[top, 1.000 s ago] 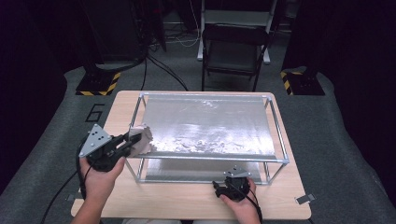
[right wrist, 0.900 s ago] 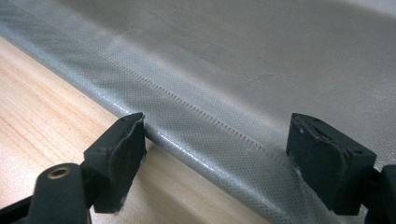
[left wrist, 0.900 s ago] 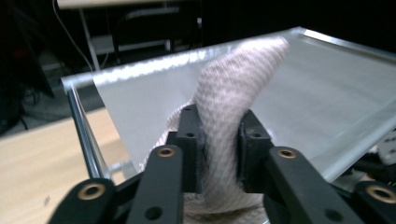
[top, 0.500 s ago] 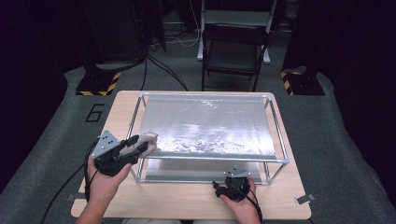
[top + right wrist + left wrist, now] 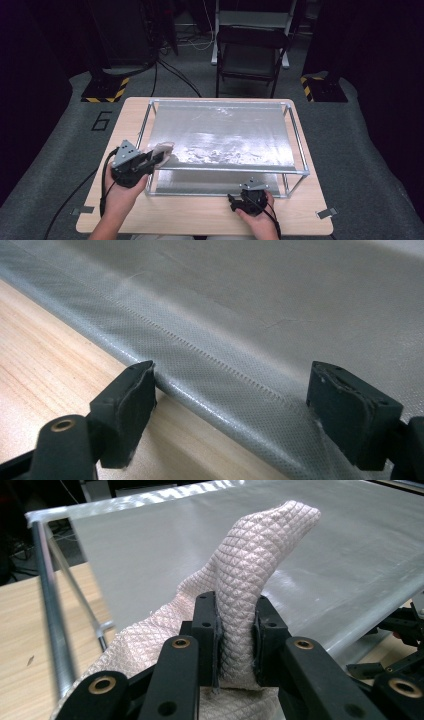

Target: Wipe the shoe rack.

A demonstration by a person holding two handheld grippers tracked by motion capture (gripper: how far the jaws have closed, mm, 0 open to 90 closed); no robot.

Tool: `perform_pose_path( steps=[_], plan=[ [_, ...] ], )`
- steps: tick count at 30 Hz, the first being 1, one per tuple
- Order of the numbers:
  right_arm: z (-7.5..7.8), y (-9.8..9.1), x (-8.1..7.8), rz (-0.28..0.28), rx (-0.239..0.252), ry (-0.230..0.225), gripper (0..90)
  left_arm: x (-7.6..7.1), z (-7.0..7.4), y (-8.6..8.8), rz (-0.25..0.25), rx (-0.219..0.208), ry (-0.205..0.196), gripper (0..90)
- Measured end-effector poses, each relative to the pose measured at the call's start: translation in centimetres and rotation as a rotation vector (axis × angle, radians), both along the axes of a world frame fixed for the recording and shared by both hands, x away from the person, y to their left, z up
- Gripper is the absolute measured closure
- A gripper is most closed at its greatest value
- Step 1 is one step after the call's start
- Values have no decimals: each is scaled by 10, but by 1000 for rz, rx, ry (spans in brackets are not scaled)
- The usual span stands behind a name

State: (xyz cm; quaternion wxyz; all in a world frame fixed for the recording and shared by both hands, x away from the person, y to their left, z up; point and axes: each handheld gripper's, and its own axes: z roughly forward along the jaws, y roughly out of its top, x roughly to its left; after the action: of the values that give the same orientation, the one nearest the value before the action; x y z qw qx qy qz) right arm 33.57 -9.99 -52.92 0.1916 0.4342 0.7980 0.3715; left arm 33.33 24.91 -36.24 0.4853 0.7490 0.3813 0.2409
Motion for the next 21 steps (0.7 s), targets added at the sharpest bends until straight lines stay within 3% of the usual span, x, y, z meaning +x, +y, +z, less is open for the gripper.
perform_pose_path(
  steps=[6,8,10,12,14,17,21],
  plan=[
    [0,0,0,0,0,0,196,-1,0,-21,-38,32,-18,758],
    [0,0,0,0,-1,-1,195,-2,1,-23,-25,37,-35,698],
    [0,0,0,-1,-5,-4,196,-2,4,-19,-19,17,-45,577],
    [0,1,-1,-11,7,8,196,-5,9,-13,-8,-3,-54,517],
    [0,0,0,-1,0,0,196,-8,15,-5,-3,-32,-65,493],
    [0,0,0,-2,1,1,196,-13,21,2,1,-41,-77,477],
    [0,0,0,0,0,0,196,-13,16,3,-28,-31,-39,477]
  ],
)
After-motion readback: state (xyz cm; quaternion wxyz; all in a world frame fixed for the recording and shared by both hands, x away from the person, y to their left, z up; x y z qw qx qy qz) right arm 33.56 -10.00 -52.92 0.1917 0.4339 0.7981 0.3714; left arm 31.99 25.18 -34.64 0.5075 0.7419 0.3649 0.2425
